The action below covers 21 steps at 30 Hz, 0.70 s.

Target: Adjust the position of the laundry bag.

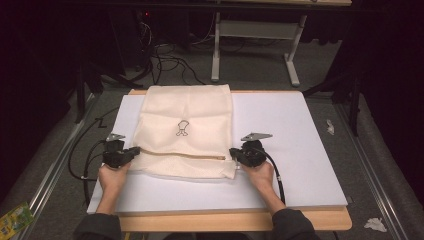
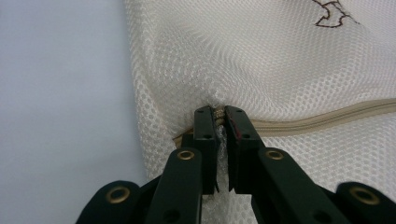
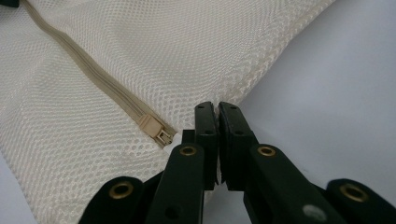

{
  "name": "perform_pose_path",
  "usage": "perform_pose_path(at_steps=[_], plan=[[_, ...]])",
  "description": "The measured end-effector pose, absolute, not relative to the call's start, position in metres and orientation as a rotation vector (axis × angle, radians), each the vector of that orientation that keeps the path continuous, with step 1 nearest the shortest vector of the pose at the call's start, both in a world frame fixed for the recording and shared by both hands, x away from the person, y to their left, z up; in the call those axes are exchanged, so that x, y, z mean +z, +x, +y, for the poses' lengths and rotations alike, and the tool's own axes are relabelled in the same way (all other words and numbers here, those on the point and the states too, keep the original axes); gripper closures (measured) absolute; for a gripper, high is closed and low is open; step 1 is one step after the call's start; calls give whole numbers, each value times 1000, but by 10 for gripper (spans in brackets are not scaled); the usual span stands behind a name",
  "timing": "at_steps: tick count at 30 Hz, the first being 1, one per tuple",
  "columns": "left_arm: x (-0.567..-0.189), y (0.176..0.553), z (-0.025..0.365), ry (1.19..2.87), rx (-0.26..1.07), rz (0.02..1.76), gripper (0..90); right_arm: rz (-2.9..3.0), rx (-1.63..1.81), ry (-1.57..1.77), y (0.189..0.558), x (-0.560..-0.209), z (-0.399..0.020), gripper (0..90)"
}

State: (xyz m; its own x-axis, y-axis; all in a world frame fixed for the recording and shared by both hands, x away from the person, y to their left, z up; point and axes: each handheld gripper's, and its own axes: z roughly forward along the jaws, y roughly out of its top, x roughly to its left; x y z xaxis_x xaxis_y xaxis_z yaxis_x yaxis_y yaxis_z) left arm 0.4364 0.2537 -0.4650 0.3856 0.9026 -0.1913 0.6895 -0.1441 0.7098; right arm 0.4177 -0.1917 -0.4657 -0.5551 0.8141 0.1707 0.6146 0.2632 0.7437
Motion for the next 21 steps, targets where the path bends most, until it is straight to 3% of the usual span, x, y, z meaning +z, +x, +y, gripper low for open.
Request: perform_pose_path(at_steps=[21], plan=[[-457,424,220,1936,334,1253,842,2251,1135,1372,410,-459,-231,881]])
